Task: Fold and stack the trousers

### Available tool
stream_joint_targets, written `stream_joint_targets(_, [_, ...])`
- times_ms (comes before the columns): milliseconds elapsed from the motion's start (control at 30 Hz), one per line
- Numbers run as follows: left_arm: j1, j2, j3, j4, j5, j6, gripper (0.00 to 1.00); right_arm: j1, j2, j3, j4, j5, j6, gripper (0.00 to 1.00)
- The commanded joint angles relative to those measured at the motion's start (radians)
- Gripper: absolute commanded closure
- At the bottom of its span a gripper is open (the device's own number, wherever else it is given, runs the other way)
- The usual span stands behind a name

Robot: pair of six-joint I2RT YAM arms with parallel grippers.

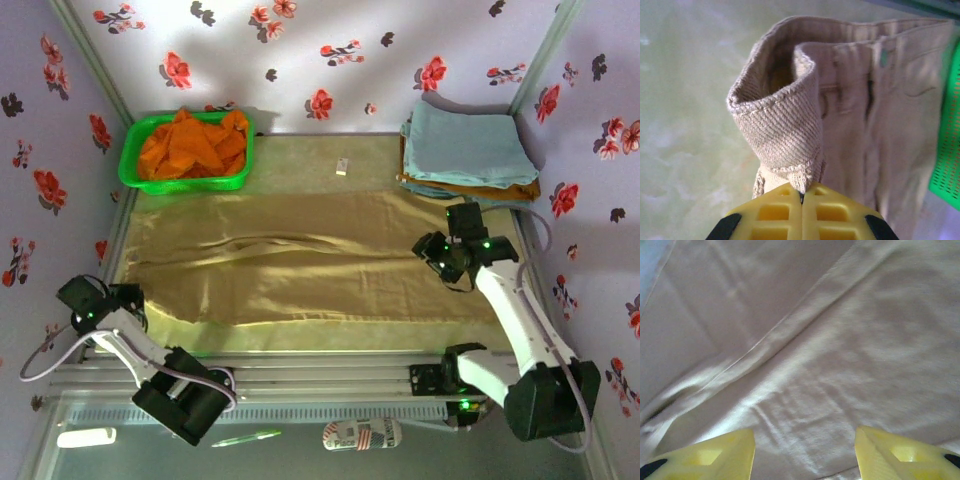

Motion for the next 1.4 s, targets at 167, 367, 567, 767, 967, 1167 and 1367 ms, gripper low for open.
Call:
stream_joint_targets(167, [-0.011, 0.034, 0.091, 0.043, 0.111, -0.033, 1.00, -0.081, -0.137, -0.187, -0.173, 0.152, 0.218, 0.43])
stream_joint_targets(367, [-0.013, 0.048, 0.094, 0.076, 0.141, -0.051, 1.00, -0.109, -0.051, -0.297, -0.090, 0.078, 0.266, 0.42])
stream_joint_targets(567, [-0.015, 0.051, 0.103, 0.091, 0.151, -0.070, 1.00, -0.109, 0.039, -0.359, -0.001, 0.048, 0.315, 0.41])
stream_joint_targets(767, [-0.018, 0.050, 0.107, 0.096, 0.151, -0.082, 1.00, -0.110, 0.116, -0.396, 0.088, 0.045, 0.344, 0.55])
stream_joint_targets(967, [-0.018, 0.037, 0.128, 0.076, 0.151, -0.100, 1.00, -0.114, 0.093, -0.353, 0.063, 0.078, 0.292, 1.00])
stream_joint_targets(1167, [-0.017, -0.047, 0.233, -0.056, 0.139, -0.114, 1.00, -0.116, -0.042, -0.301, -0.028, 0.093, 0.195, 1.00])
stream_joint_targets(1367, [0.005, -0.077, 0.265, -0.107, 0.158, -0.126, 1.00, -0.123, -0.156, -0.224, -0.094, 0.094, 0.110, 1.00])
